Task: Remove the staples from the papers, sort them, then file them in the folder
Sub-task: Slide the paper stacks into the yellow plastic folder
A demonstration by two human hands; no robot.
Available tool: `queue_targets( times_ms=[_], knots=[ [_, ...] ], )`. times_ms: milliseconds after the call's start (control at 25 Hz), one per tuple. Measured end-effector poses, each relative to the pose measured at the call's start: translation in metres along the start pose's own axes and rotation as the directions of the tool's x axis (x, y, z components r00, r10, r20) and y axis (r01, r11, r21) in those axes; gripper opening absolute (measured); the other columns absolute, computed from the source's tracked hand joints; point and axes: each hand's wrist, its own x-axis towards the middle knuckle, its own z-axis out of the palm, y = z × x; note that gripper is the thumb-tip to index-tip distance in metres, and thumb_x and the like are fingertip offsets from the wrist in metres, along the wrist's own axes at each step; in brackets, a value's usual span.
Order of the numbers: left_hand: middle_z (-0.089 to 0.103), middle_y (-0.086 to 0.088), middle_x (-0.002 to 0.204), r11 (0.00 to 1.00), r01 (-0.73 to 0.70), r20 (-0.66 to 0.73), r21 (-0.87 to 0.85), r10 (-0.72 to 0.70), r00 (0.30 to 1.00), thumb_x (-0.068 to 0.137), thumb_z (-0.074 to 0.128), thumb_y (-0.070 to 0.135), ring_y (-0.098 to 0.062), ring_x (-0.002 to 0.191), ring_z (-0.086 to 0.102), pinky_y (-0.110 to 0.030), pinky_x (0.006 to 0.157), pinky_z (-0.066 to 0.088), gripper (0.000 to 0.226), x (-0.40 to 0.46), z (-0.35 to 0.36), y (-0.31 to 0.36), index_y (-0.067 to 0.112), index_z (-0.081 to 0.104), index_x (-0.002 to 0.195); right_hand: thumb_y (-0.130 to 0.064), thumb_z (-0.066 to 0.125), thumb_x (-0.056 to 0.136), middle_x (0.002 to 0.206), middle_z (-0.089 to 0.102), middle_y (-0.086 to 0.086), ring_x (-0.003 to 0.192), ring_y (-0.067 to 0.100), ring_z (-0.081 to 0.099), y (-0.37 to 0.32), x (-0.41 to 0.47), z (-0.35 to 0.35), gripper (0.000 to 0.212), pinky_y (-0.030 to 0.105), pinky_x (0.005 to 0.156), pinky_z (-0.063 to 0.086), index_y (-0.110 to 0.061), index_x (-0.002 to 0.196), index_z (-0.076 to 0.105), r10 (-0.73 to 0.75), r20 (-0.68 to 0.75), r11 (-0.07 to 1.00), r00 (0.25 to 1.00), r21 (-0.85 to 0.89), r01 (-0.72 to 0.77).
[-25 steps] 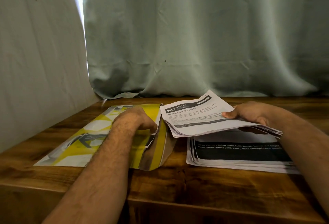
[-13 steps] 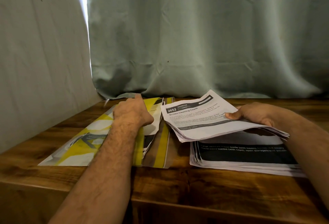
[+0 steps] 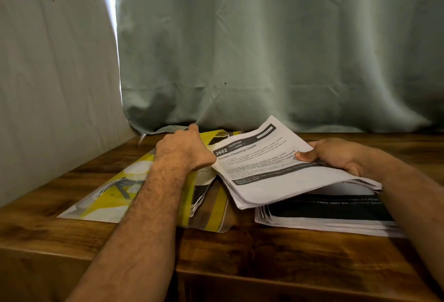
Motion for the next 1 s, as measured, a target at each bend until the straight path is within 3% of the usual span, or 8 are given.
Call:
queue_targets(
  times_ms=[200,280,480,680,880,1000],
  knots=[
    [0.064,-0.003,0.105,0.997,-0.074,-0.023,-0.029,0.073,0.997,0.071,0.063,0.035,-0.027,0.099,0.060,-0.044,0.088,0.055,0.038,-0.004,0.000,0.008,0.021,0.058,0.107,-0.018,0.073,0.087,0.107,0.075,0.000,0.099,0.025,0.071,0.001,0.014,0.024,0.032,0.043,0.103,0.048,-0.014,0.118,0.070,-0.033,-0.064,0.995,0.997,-0.098,0.026],
    [0.065,-0.002,0.099,0.994,-0.098,-0.070,-0.048,0.094,0.993,0.071,0.063,0.030,-0.026,0.092,0.062,-0.043,0.084,0.057,0.031,-0.001,0.002,0.008,0.023,0.060,0.100,-0.017,0.071,0.089,0.107,0.075,0.000,0.095,0.023,0.072,-0.003,0.017,0.033,0.027,0.040,0.098,0.051,-0.013,0.115,0.070,-0.042,-0.078,0.995,0.996,-0.095,0.035],
    [0.066,-0.002,0.101,0.975,-0.117,-0.178,-0.188,0.084,0.980,0.076,0.064,0.020,-0.028,0.092,0.063,-0.044,0.085,0.058,0.021,0.005,0.003,0.007,0.026,0.064,0.097,-0.015,0.066,0.093,0.091,0.073,0.000,0.078,0.021,0.072,-0.017,0.017,0.051,0.012,0.029,0.065,0.053,-0.017,0.105,0.067,-0.067,-0.169,0.997,0.983,-0.058,0.058],
    [0.068,-0.003,0.100,0.927,-0.116,-0.299,-0.358,0.004,0.954,0.080,0.062,0.019,-0.028,0.094,0.064,-0.042,0.086,0.058,0.016,0.003,-0.002,0.011,0.028,0.071,0.088,-0.015,0.067,0.093,0.082,0.069,-0.001,0.074,0.021,0.069,-0.029,0.020,0.047,0.017,0.029,0.059,0.050,-0.015,0.109,0.066,-0.120,-0.259,0.984,0.958,-0.158,0.081],
    [0.069,0.001,0.100,0.850,-0.138,-0.425,-0.508,-0.108,0.899,0.079,0.060,0.017,-0.024,0.098,0.062,-0.032,0.083,0.053,0.018,0.002,-0.011,0.006,0.032,0.070,0.081,-0.014,0.071,0.090,0.094,0.069,0.006,0.076,0.021,0.068,-0.037,0.024,0.048,0.030,0.028,0.061,0.049,-0.009,0.119,0.067,-0.115,-0.283,0.977,0.952,-0.207,0.056],
    [0.069,0.002,0.103,0.830,-0.174,-0.436,-0.529,-0.090,0.896,0.080,0.060,0.017,-0.024,0.101,0.062,-0.032,0.084,0.053,0.020,0.000,-0.010,0.013,0.034,0.068,0.086,-0.017,0.070,0.090,0.098,0.072,0.004,0.076,0.023,0.071,-0.037,0.025,0.055,0.027,0.031,0.062,0.053,-0.014,0.117,0.066,-0.121,-0.285,0.982,0.951,-0.177,0.072]
  ],
)
